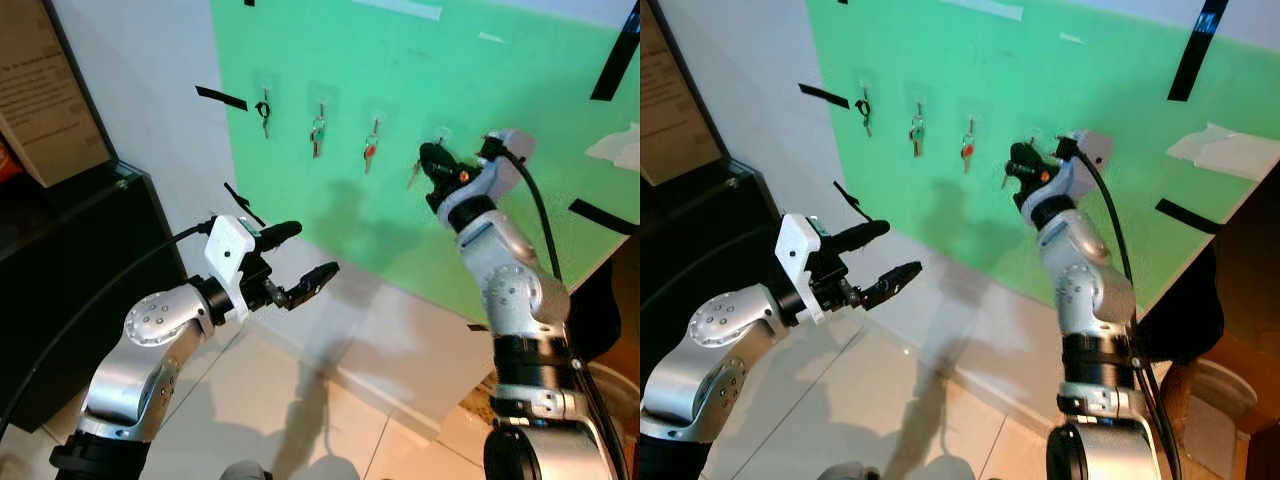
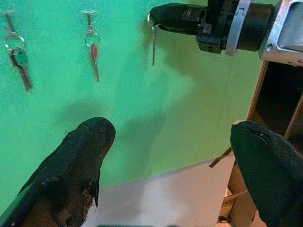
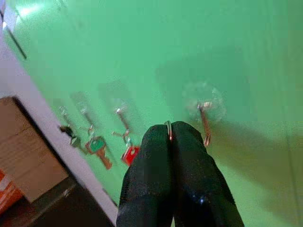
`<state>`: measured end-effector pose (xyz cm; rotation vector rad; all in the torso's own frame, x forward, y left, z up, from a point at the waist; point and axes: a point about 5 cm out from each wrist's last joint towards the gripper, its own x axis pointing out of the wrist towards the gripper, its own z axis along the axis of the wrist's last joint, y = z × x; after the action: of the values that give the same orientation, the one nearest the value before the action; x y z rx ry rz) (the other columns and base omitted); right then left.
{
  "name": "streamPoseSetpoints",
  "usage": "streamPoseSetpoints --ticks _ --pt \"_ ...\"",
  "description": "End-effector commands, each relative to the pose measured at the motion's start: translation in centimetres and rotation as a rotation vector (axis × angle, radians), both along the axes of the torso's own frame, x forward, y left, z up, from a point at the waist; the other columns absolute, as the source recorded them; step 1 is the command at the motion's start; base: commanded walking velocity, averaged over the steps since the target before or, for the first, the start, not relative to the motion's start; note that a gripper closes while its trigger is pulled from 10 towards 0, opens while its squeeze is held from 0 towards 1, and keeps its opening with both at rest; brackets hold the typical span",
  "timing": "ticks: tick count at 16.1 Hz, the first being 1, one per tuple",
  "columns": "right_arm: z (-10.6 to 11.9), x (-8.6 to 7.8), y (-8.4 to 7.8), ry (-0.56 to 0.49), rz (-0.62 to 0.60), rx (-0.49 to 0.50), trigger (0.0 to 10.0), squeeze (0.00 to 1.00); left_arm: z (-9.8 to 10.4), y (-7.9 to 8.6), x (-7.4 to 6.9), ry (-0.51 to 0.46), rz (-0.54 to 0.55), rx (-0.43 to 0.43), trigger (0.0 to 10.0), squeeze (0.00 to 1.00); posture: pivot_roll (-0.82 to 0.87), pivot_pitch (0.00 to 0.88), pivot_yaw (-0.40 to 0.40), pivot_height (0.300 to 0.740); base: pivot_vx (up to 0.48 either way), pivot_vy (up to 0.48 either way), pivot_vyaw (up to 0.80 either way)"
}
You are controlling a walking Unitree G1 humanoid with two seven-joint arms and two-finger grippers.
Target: Hang keys on a hook
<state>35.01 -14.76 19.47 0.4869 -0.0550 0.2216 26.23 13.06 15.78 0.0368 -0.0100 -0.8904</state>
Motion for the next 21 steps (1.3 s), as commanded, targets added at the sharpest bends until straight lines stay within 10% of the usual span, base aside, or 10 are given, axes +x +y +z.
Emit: streamPoseSetpoints --ticks 1,21 --pt "0.6 0.3 -0.4 -0.019 -0.033 0.01 10.0 0.0 0.2 -0.1 0.1 -0.001 -0.011 0.001 10.0 0.0 0.07 0.0 -0.033 0.74 0.0 0.0 0.0" --pt "-3.1 0.1 -2.0 0.138 -0.184 -0.014 10.0 0.0 0.2 -0.2 0.2 0.004 -0.025 0.009 10.0 0.0 0.07 0.0 -0.028 0.74 0.0 0.0 0.0"
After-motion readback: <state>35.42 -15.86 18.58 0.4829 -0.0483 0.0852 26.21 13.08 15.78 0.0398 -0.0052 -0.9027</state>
